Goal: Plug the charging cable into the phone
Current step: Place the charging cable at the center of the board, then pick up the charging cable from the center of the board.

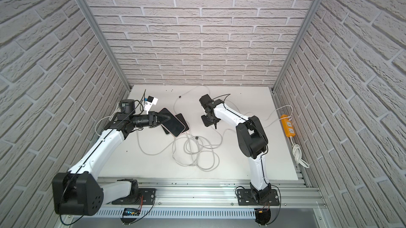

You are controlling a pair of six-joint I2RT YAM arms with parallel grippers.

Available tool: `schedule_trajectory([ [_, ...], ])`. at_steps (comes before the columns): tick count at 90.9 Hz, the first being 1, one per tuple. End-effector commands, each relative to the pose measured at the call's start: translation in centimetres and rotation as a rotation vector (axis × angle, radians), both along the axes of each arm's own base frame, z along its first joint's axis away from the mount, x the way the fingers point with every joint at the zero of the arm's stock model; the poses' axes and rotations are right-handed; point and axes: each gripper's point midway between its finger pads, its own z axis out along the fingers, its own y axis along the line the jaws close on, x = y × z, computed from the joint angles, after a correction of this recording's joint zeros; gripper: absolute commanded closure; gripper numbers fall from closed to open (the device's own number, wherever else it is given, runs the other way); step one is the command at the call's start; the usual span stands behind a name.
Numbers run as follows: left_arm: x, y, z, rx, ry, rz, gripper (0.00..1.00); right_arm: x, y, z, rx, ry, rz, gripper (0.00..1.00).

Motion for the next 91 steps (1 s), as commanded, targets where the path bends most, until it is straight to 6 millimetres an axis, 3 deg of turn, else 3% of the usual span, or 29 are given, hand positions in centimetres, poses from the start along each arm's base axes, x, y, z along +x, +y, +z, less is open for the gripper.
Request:
schedule_trajectory([
  [1,-0.1,0.1,1.1,-0.010,-0.069,-0.009,1.00,1.3,-0.1,-0.9,-0.039,0.007,0.035,0.62],
  [27,-0.2,0.1,1.2,-0.010,-0.074,-0.010,1.00,3.1,0.7,-2.9,-0.014,0.068,0.055,0.64],
  [61,-0.2,0.1,0.9,-0.009,-0.070,-0.010,1.00,1.5,0.0,-5.5,-0.037,0.123,0.086,0.70],
  [91,-0.3,0.1,0.7,-0.008,-0.066,-0.010,1.00,1.3,-0.1,-6.6,-0.029,0.150,0.086,0.88],
])
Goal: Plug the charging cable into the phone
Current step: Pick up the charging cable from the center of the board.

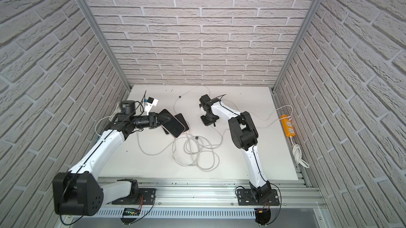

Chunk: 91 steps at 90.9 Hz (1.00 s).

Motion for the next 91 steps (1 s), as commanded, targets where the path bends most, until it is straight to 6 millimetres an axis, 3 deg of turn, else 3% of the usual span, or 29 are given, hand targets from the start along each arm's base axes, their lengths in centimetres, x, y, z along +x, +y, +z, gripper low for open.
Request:
schedule_trajectory([
  [1,-0.2,0.0,1.3,-0.012,-0.080,-0.015,1.00,-1.3,-0.8,-1.8,-0.025,0.063,0.004,0.89],
  [8,-0.2,0.1,1.3,-0.010,-0.077,-0.009,1.00,-1.4,-0.7,-1.7,-0.021,0.065,0.008,0.96],
  [14,0.0,0.2,1.1,0.001,-0.075,0.008,1.00,-1.3,-0.5,-0.9,0.002,0.054,0.004,0.97],
  [23,0.3,0.5,1.1,0.012,-0.081,0.031,1.00,-0.9,0.8,2.4,0.142,0.025,-0.006,0.97],
  [29,0.5,0.8,1.4,0.009,-0.094,0.047,1.00,-1.5,2.9,6.3,0.329,0.007,0.043,0.97],
  [34,0.6,0.9,2.1,0.000,-0.124,0.051,1.00,-3.2,4.9,10.3,0.520,0.009,0.119,0.97],
  [41,0.7,0.9,3.3,-0.009,-0.164,0.047,1.00,-6.8,7.0,16.3,0.776,0.028,0.252,0.97],
  [50,0.8,0.7,5.0,-0.037,-0.207,0.030,1.00,-11.7,7.9,20.8,0.988,0.104,0.399,0.97],
  [58,0.7,0.6,6.3,-0.047,-0.237,0.014,1.00,-15.1,7.6,22.2,1.036,0.159,0.467,0.97],
  [69,-0.2,0.3,8.2,-0.065,-0.278,-0.029,1.00,-18.1,6.9,23.6,1.121,0.198,0.506,0.97],
  [80,-1.4,0.0,9.7,-0.077,-0.331,-0.070,1.00,-20.7,6.5,24.6,1.165,0.242,0.554,0.97],
  [91,-1.9,-0.4,10.0,-0.087,-0.342,-0.109,1.00,-22.4,6.4,25.7,1.210,0.279,0.611,0.97],
])
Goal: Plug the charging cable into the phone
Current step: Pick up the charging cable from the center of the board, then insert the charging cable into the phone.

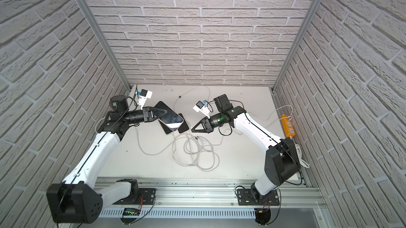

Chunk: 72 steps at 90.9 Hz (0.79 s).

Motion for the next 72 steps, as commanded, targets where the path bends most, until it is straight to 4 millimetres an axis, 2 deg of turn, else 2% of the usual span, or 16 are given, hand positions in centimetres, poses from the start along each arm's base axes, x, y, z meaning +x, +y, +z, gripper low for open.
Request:
schedule_trajectory([
  [1,-1.4,-0.6,3.2,-0.022,-0.140,-0.087,1.00,-2.8,-0.1,2.9,0.118,0.011,0.109,0.97],
  [18,-1.8,-2.0,3.2,-0.019,-0.141,-0.162,1.00,-4.3,0.3,3.6,0.153,0.060,0.209,0.97],
  [27,-1.7,-2.2,3.6,-0.018,-0.145,-0.178,1.00,-4.5,0.7,3.5,0.153,0.060,0.235,0.97],
  [35,-1.6,-2.5,3.7,-0.017,-0.137,-0.194,1.00,-4.0,1.2,2.8,0.122,0.041,0.220,0.97],
  [58,-1.6,-3.4,2.9,-0.023,-0.099,-0.237,1.00,-3.5,1.9,2.2,0.098,0.025,0.195,0.97],
  [72,-1.6,-3.7,2.7,-0.027,-0.086,-0.254,1.00,-2.5,2.6,1.8,0.069,-0.013,0.150,0.97],
])
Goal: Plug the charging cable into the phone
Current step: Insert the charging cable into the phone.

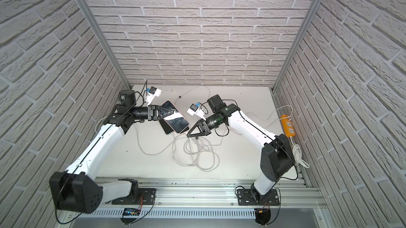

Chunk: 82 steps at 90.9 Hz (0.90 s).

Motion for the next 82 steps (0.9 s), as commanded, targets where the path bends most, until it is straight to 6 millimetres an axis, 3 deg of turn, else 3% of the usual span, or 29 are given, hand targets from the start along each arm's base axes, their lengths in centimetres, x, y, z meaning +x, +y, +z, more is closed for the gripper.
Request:
schedule_trajectory([
  [1,-0.6,-0.4,1.8,-0.023,-0.078,-0.054,1.00,0.6,0.7,0.0,0.000,-0.041,-0.027,0.97],
  [82,-1.7,-1.8,0.2,-0.040,0.005,-0.170,1.00,1.8,1.3,0.2,0.036,-0.064,-0.056,0.97],
])
